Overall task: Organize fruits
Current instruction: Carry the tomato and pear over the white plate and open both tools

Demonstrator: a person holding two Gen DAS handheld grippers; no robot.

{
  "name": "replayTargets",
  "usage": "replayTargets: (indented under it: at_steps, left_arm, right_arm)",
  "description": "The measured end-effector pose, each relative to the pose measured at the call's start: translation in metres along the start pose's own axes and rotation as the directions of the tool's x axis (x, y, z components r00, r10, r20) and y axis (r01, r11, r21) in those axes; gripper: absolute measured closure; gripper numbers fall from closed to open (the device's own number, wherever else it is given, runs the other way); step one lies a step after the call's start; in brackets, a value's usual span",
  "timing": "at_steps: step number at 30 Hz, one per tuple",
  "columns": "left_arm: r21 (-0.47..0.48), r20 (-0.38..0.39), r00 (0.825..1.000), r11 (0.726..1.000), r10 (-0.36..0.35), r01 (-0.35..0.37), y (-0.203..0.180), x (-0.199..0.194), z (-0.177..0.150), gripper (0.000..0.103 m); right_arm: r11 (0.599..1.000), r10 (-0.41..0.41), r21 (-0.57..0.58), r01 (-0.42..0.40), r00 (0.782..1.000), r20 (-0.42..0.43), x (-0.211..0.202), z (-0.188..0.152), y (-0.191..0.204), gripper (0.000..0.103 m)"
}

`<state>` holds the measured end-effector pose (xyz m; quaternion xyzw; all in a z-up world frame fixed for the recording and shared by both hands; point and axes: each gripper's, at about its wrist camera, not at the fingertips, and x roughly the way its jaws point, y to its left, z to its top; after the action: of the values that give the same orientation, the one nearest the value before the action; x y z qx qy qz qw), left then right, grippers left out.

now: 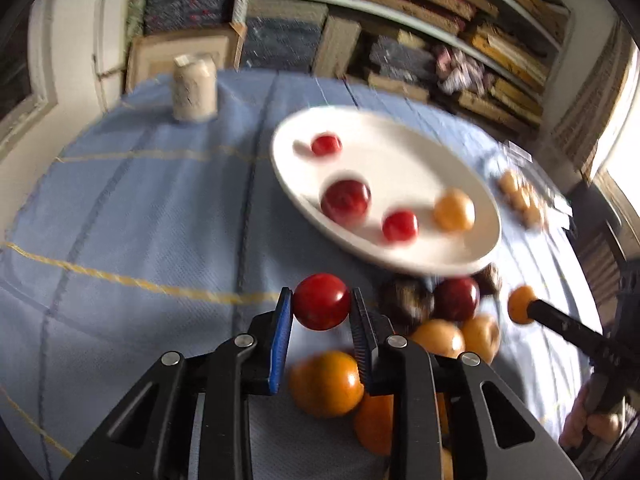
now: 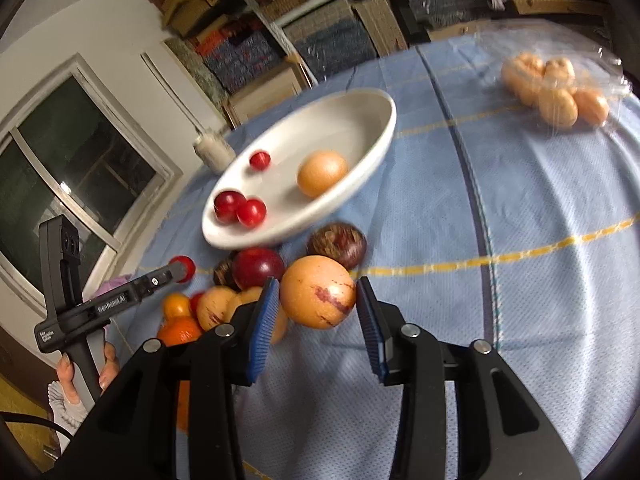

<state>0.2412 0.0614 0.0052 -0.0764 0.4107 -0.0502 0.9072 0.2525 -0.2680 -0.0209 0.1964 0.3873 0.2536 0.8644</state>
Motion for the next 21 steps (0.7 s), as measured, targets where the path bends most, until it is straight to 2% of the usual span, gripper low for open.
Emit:
replayTargets:
  at_steps: [6, 9, 12, 14, 15, 17, 21]
  left_arm:
    - [0.029, 0.046, 0.999, 0.999, 0.012, -0.013, -0.021, -0.007, 0.048, 0.074]
    - [0.014, 0.05, 0.999, 1.0, 0.011, -0.011, -0.032, 0.01, 0.067, 0.074]
    - [0.009, 0.017, 1.0, 1.0, -0.003, 0.002, -0.039, 0.035, 0.077, 0.074]
    - [0.011, -0.003, 1.0, 1.0, -0.018, 0.018, -0.041, 0.049, 0.075, 0.074]
    - [0.014, 0.007, 1.0, 1.0, -0.028, 0.028, -0.039, 0.052, 0.072, 0.074]
    - [0.03, 0.022, 1.0, 0.999, -0.015, 0.014, -0.039, 0.05, 0.07, 0.074]
    - [0.003, 0.011, 0.998, 0.998, -0.066, 0.066, -0.037, 0.047, 0.07, 0.074]
  right_arm:
    - [0.998, -0.023, -0.048, 0.027, 0.997, 0.079, -0.011, 0.048, 0.028, 0.067]
    - [0.997, -0.019, -0.078, 0.026, 0.996, 0.091, 0.009, 0.073, 0.048, 0.068]
    - [0.997, 0.017, -0.079, -0.011, 0.997, 0.076, 0.035, 0.084, 0.056, 0.069]
    - [0.994, 0.015, -0.111, -0.009, 0.999, 0.049, 0.044, 0.082, 0.06, 0.067]
    - [0.987, 0.0, -0.161, -0.002, 1.0, -0.012, 0.049, 0.077, 0.062, 0.067]
    - [0.973, -0.059, -0.226, 0.048, 0.997, -0.043, 0.043, 0.062, 0.057, 0.067]
    - [0.977, -0.088, -0.2, 0.069, 0.992, -0.088, 0.016, 0.027, 0.029, 0.067]
